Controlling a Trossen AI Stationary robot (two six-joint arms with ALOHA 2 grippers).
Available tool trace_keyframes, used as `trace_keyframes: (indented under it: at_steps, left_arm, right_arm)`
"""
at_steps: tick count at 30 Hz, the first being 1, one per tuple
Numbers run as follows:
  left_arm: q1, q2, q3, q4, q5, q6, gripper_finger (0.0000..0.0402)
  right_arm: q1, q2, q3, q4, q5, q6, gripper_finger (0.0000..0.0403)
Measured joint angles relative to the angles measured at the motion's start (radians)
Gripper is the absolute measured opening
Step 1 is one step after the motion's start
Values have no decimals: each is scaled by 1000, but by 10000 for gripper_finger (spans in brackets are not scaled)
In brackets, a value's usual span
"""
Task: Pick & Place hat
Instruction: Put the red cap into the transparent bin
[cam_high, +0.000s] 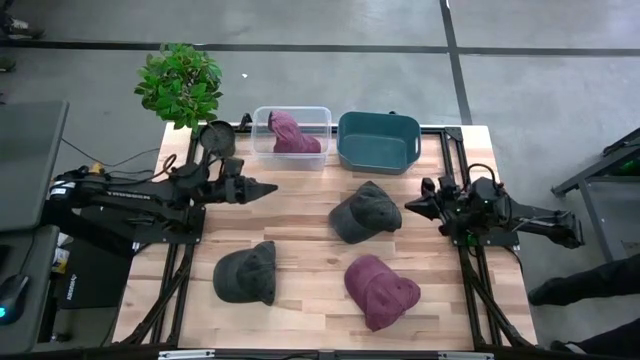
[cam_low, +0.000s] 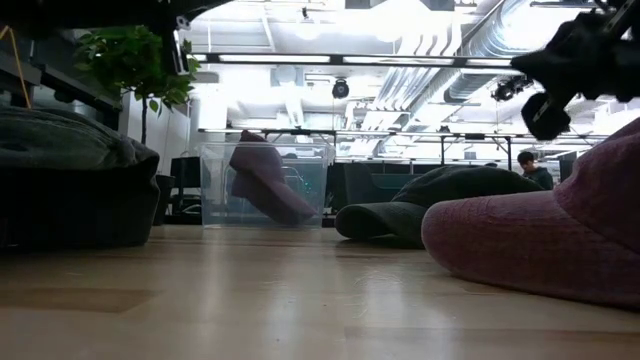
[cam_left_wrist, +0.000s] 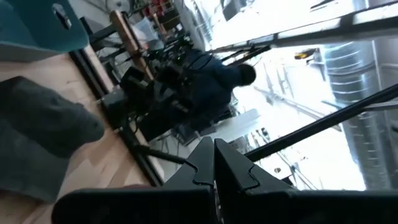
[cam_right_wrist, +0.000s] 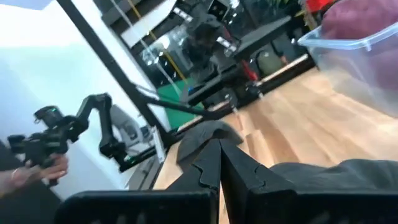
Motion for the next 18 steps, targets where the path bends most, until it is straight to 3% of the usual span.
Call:
trace_keyframes:
  at_steps: [5, 10, 14, 18]
  left_arm:
    - [0, -3, -3, -40, 7, 9, 0]
    - [0, -3, -4, -38, -4, 9, 0]
    - [0, -3, -4, -36, 29, 14, 0]
    - [0, -15, -4, -32, 49, 35, 0]
  right_arm:
    - [0, 1, 179, -386, -24, -6, 0]
    - [0, 47, 398, -732, 32, 4, 0]
    - [0, 131, 519, -901, 34, 149, 0]
    - [1, 209, 533, -935, -60, 258, 0]
